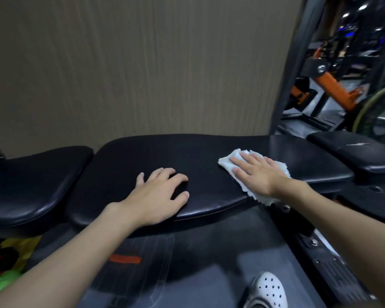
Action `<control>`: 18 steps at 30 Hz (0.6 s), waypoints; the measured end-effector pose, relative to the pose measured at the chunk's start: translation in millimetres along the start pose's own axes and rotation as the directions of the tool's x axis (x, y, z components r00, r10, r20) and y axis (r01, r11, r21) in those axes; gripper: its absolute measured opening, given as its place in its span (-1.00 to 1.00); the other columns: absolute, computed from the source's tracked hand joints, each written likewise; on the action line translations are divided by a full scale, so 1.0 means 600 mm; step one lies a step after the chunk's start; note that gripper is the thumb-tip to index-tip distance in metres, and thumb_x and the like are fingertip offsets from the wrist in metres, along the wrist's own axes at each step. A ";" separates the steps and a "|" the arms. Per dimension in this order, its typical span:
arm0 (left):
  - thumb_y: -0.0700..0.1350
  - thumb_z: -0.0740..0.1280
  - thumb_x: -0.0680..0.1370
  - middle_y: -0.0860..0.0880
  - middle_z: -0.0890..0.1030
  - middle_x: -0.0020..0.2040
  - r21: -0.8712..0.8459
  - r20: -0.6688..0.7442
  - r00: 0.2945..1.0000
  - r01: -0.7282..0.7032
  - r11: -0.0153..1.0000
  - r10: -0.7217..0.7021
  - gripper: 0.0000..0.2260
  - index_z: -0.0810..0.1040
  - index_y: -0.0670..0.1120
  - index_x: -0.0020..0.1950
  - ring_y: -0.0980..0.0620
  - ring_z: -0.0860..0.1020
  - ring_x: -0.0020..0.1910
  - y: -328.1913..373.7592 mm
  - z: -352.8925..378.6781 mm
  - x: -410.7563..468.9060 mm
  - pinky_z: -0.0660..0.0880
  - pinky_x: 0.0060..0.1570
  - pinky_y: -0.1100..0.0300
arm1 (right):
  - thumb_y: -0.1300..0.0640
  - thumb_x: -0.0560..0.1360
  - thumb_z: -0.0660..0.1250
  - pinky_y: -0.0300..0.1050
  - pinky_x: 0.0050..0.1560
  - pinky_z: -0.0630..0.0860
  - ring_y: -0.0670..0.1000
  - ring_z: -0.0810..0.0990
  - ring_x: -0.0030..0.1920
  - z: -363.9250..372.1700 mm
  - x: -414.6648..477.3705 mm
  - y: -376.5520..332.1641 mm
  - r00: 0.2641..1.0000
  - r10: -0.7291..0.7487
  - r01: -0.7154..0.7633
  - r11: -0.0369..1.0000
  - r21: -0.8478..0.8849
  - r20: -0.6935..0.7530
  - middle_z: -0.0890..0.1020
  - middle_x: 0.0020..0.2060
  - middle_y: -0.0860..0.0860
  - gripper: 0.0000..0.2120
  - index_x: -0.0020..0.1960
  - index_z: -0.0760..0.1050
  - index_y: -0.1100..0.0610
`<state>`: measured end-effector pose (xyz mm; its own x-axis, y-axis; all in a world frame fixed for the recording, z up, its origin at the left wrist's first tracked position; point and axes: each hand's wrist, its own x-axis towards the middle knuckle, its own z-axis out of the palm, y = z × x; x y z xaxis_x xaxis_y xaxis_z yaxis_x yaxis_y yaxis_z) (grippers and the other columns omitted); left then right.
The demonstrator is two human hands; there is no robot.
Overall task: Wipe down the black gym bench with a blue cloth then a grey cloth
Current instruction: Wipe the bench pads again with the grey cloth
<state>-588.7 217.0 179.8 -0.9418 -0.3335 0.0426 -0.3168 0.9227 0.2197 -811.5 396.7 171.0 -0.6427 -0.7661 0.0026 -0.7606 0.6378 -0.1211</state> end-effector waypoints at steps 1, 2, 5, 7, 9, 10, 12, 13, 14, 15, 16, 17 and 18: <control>0.20 0.06 0.61 0.05 0.16 0.54 -0.003 0.004 1.000 -0.030 1.000 0.030 -0.59 0.23 0.21 0.45 0.02 -0.02 0.55 0.018 0.005 0.014 -0.10 0.47 -0.25 | -0.20 0.64 -0.17 0.05 0.53 -0.16 -0.07 -0.14 0.58 -0.002 -0.004 0.034 0.999 0.049 -0.049 0.999 -0.005 -0.009 0.00 0.60 -0.13 -0.53 0.55 0.02 -0.26; 0.19 0.06 0.61 0.06 0.16 0.53 -0.008 0.008 0.998 -0.054 0.998 0.054 -0.60 0.24 0.22 0.45 0.02 -0.01 0.55 0.036 0.010 0.026 -0.09 0.46 -0.26 | -0.20 0.64 -0.17 0.05 0.53 -0.15 -0.06 -0.13 0.58 -0.004 -0.008 0.066 0.995 0.096 -0.096 0.995 -0.008 -0.015 0.01 0.60 -0.12 -0.53 0.55 0.02 -0.27; 0.20 0.06 0.60 0.08 0.18 0.52 -0.018 -0.001 0.996 -0.086 0.996 0.086 -0.63 0.25 0.27 0.42 0.01 0.01 0.54 0.073 0.024 0.055 -0.07 0.44 -0.30 | -0.21 0.62 -0.17 0.08 0.52 -0.11 -0.03 -0.08 0.58 -0.011 -0.018 0.155 0.975 0.217 -0.218 0.976 -0.006 -0.038 0.06 0.59 -0.11 -0.53 0.53 0.04 -0.28; 0.22 0.05 0.59 0.11 0.19 0.50 -0.004 -0.028 0.996 -0.081 0.997 0.081 -0.64 0.25 0.30 0.39 0.02 0.04 0.53 0.077 0.031 0.061 -0.03 0.41 -0.32 | -0.22 0.61 -0.16 0.11 0.50 -0.07 0.02 -0.03 0.57 -0.017 -0.022 0.204 0.955 0.292 -0.292 0.956 -0.001 -0.055 0.10 0.57 -0.09 -0.52 0.51 0.08 -0.27; 0.24 0.05 0.59 0.13 0.20 0.50 -0.002 -0.048 0.996 -0.078 0.997 0.077 -0.64 0.25 0.31 0.39 0.05 0.06 0.51 0.072 0.034 0.061 -0.01 0.41 -0.30 | -0.26 0.59 -0.16 0.12 0.49 -0.05 0.06 -0.01 0.57 -0.021 -0.029 0.245 0.926 0.373 -0.373 0.928 0.011 -0.061 0.12 0.57 -0.07 -0.49 0.52 0.08 -0.27; 0.24 0.05 0.58 0.14 0.20 0.49 -0.004 -0.051 0.996 -0.076 0.997 0.076 -0.64 0.26 0.31 0.39 0.06 0.06 0.51 0.070 0.035 0.061 -0.01 0.42 -0.29 | -0.28 0.57 -0.16 0.12 0.50 -0.04 0.08 0.00 0.57 -0.023 -0.032 0.262 0.909 0.412 -0.411 0.911 0.026 -0.060 0.11 0.57 -0.07 -0.48 0.52 0.07 -0.27; 0.24 0.06 0.58 0.15 0.20 0.48 0.000 -0.051 0.996 -0.072 0.997 0.072 -0.65 0.25 0.33 0.37 0.07 0.07 0.50 0.069 0.035 0.062 -0.01 0.41 -0.28 | -0.29 0.55 -0.17 0.13 0.51 -0.03 0.09 -0.02 0.57 -0.024 -0.037 0.278 0.879 0.472 -0.469 0.881 0.052 -0.069 0.10 0.58 -0.05 -0.45 0.52 0.08 -0.26; 0.24 0.06 0.58 0.16 0.21 0.47 0.001 -0.053 0.996 -0.070 0.998 0.070 -0.66 0.25 0.33 0.36 0.06 0.08 0.49 0.070 0.036 0.064 0.00 0.41 -0.28 | -0.28 0.55 -0.17 0.14 0.51 -0.04 0.09 -0.03 0.58 -0.023 -0.035 0.278 0.866 0.494 -0.491 0.869 0.057 -0.077 0.09 0.58 -0.03 -0.45 0.53 0.08 -0.24; 0.24 0.07 0.58 0.16 0.21 0.47 0.000 -0.056 0.996 -0.071 0.997 0.071 -0.67 0.25 0.34 0.35 0.06 0.09 0.48 0.071 0.036 0.065 0.01 0.40 -0.28 | -0.26 0.56 -0.17 0.16 0.52 -0.06 0.08 -0.04 0.58 -0.022 -0.033 0.272 0.857 0.510 -0.507 0.860 0.055 -0.077 0.08 0.59 -0.02 -0.45 0.53 0.09 -0.21; 0.24 0.07 0.58 0.16 0.22 0.46 -0.005 -0.057 0.996 -0.072 0.997 0.072 -0.67 0.26 0.34 0.35 0.06 0.10 0.48 0.071 0.035 0.066 0.01 0.40 -0.28 | -0.24 0.57 -0.18 0.19 0.51 -0.09 0.08 -0.05 0.58 -0.020 -0.031 0.263 0.853 0.517 -0.514 0.856 0.054 -0.072 0.07 0.59 0.01 -0.45 0.54 0.09 -0.19; 0.25 0.07 0.57 0.17 0.22 0.46 -0.013 -0.054 0.996 -0.073 0.997 0.072 -0.66 0.26 0.35 0.35 0.06 0.11 0.48 0.069 0.034 0.065 0.01 0.41 -0.28 | -0.22 0.57 -0.19 0.22 0.51 -0.11 0.07 -0.06 0.58 -0.018 -0.029 0.252 0.858 0.510 -0.507 0.860 0.052 -0.068 0.06 0.59 0.03 -0.45 0.53 0.09 -0.17; 0.25 0.08 0.57 0.18 0.22 0.47 -0.024 -0.047 0.996 -0.073 0.997 0.072 -0.65 0.27 0.35 0.36 0.06 0.11 0.49 0.066 0.031 0.063 0.01 0.42 -0.27 | -0.22 0.57 -0.19 0.24 0.50 -0.14 0.07 -0.06 0.58 -0.014 -0.028 0.239 0.869 0.489 -0.487 0.872 0.048 -0.069 0.06 0.59 0.05 -0.45 0.53 0.09 -0.16; 0.25 0.09 0.57 0.18 0.22 0.49 -0.039 -0.038 0.997 -0.075 0.996 0.073 -0.64 0.28 0.34 0.38 0.08 0.11 0.50 0.060 0.028 0.061 0.00 0.43 -0.25 | -0.21 0.56 -0.19 0.25 0.50 -0.15 0.07 -0.07 0.58 -0.009 -0.027 0.224 0.884 0.462 -0.460 0.887 0.043 -0.072 0.06 0.59 0.06 -0.46 0.51 0.11 -0.15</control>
<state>-636.3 241.4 173.1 -0.9576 -0.2720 0.0954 -0.2408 0.9368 0.2537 -903.6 495.2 160.3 -0.9263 -0.3763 0.0180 -0.3746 0.9148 -0.1512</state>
